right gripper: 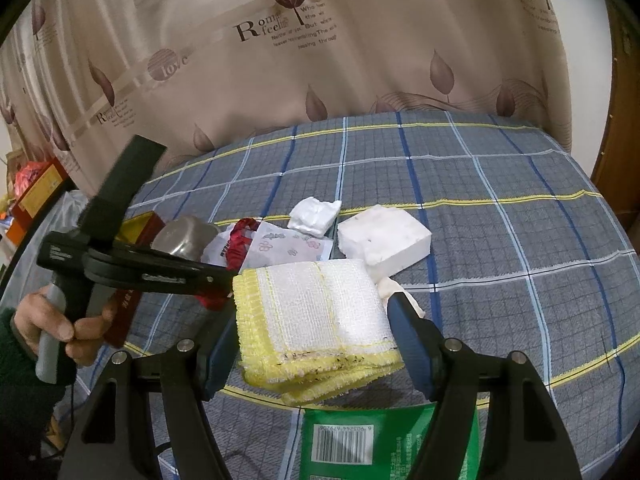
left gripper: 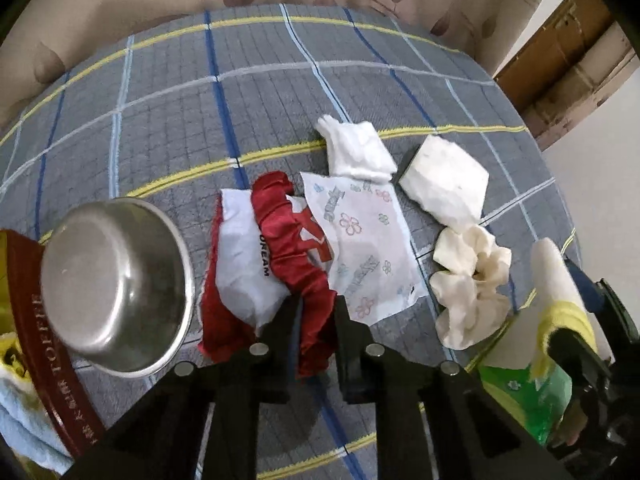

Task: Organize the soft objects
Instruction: 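Grasp the red-and-white cloth with the left gripper and lift it, then carry the red-and-white cloth into the tray and open left gripper while right holds dishcloth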

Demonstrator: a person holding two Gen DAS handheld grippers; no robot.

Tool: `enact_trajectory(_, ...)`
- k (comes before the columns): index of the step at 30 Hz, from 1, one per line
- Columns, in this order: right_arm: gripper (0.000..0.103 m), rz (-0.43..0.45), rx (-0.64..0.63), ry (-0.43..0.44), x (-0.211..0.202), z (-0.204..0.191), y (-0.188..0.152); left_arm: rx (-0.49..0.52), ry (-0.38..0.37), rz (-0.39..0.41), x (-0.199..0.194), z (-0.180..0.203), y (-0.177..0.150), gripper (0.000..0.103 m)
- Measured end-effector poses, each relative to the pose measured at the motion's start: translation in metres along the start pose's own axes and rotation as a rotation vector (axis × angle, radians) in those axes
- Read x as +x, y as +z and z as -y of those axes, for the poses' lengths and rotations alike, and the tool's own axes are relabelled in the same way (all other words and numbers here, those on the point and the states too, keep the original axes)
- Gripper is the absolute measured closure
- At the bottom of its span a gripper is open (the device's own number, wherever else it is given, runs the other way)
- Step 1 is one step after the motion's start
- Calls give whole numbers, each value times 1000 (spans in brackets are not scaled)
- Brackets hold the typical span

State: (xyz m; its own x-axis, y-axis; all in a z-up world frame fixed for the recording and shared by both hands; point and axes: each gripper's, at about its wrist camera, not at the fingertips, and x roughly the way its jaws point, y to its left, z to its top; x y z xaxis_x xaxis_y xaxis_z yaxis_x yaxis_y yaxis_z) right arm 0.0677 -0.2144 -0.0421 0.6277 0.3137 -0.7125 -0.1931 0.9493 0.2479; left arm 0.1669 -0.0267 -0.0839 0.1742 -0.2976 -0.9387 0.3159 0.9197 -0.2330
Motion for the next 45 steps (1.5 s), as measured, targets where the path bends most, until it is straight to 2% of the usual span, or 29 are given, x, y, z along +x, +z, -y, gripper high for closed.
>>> enact_trajectory(14,35,9,2,-5,-1,2,0,4,-20,97,-58,7,-12,89)
enact_trajectory(26,35,6,5,-3,-1,2,0,6,-33,142,-96,9,-24,89)
enact_trajectory(39,35,6,3,-7,0,2,-1,-37,-3,200,-134,-13,-38,89)
enact_trajectory(45,35,7,2,-11,0,2,-1,-71,34,238,-157,-33,-45,89)
